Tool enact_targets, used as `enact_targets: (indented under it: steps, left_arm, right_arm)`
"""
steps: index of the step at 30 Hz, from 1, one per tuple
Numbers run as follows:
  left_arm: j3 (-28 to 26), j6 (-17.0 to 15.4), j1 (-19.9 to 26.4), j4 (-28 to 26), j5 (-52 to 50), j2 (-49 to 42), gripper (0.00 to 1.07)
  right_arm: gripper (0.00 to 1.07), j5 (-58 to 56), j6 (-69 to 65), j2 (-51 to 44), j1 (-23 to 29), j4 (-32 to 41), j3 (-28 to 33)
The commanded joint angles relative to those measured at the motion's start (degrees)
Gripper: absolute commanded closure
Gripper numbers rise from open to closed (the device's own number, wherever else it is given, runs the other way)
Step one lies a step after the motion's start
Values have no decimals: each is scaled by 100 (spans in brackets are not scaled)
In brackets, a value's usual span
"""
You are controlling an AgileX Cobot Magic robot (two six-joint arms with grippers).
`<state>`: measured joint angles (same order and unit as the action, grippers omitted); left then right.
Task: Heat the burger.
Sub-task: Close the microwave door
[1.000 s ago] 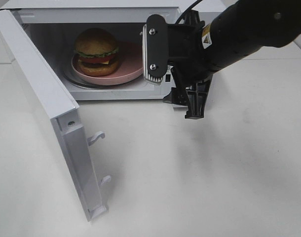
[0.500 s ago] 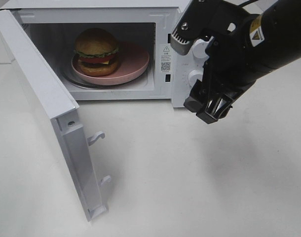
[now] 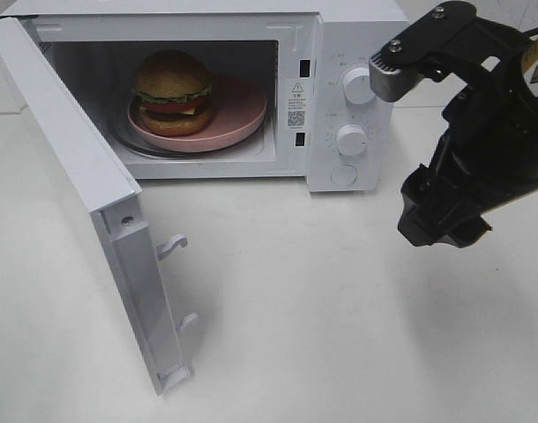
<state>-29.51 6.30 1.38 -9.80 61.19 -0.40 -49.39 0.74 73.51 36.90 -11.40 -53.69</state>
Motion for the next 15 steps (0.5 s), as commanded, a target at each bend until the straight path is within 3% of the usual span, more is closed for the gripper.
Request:
enact_targets:
  steps: [1,11,14,15]
  left_arm:
    - [0,-17,11,-52,11,-40,10]
    - [0,-17,11,-52,11,-40,10]
    - [0,-17,11,-52,11,-40,10]
    - [0,-17,11,-52,11,-40,10]
  right_arm:
    - [31,-367,-74,-195,-23,34,17]
    - [31,-762,-74,-785,-23,138,103]
    - [31,-762,-155,-1043,-160,212,281]
    - [31,-756,-160,-1192,-441,361,401]
